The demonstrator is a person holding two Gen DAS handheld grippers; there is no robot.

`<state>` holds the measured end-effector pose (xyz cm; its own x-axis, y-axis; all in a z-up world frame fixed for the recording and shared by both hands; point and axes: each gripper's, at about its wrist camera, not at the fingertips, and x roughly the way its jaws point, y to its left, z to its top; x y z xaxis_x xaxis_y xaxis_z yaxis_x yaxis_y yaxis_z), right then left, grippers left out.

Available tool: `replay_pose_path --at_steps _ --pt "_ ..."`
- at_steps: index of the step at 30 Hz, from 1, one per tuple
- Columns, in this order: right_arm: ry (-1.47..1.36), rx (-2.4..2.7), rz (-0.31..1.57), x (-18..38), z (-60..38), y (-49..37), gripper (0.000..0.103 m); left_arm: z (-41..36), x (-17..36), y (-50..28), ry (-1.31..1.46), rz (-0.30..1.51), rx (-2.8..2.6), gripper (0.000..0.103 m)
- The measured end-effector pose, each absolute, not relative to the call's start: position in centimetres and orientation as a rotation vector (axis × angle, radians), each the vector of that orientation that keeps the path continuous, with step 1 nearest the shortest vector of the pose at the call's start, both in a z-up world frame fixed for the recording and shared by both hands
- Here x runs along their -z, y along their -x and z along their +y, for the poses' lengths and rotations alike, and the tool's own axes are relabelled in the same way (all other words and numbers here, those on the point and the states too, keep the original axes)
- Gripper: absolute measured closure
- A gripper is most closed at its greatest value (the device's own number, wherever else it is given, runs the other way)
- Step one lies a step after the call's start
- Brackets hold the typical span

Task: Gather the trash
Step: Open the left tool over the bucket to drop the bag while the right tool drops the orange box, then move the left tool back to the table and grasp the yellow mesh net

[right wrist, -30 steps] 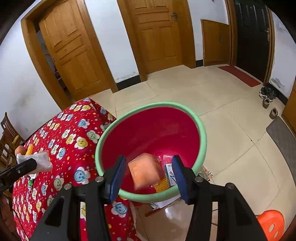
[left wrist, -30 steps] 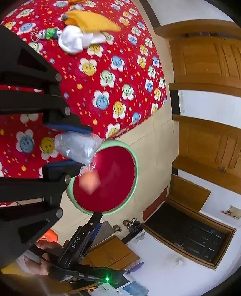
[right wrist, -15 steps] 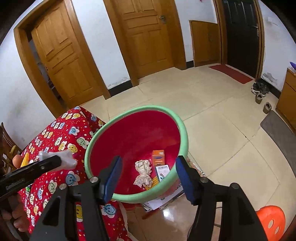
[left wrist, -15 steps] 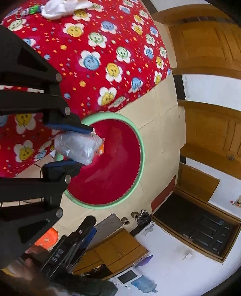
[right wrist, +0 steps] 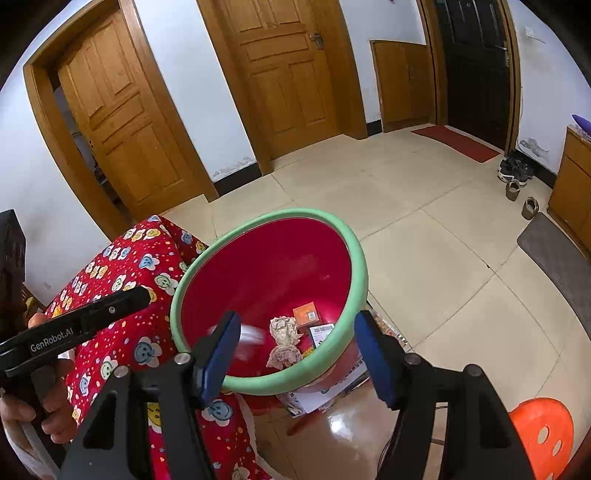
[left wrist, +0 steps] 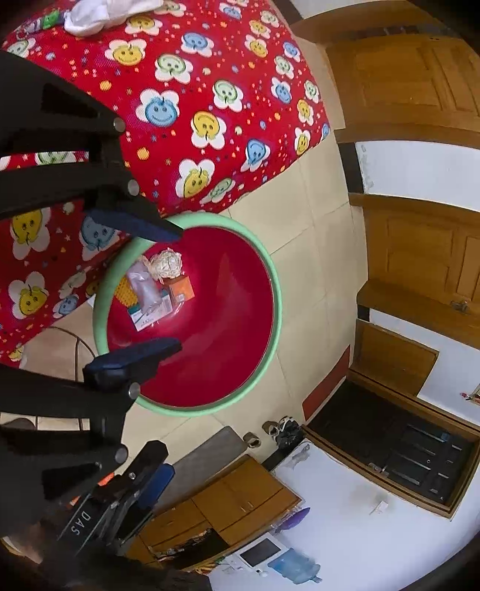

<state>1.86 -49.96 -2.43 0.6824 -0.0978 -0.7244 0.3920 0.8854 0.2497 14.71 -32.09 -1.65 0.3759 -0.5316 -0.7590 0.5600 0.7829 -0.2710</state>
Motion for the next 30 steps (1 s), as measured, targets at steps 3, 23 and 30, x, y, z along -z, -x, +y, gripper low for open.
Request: replay_pose_path --at_steps 3,23,30 --pt "-0.405 0.273 0.77 2.0 -49.6 -1.6 0.036 -31.4 1.2 -14.1 -0.044 0.948 0.685 0.048" --pt "-0.378 0.178 0.706 -1.6 -44.7 0.6 0.033 -21.1 -2.2 -11.7 -0.016 0.889 0.537 0.045" --pt "-0.368 0.142 0.711 -1.8 -42.7 0.0 0.032 -17.5 -2.1 -13.0 0.005 0.897 0.463 0.045"
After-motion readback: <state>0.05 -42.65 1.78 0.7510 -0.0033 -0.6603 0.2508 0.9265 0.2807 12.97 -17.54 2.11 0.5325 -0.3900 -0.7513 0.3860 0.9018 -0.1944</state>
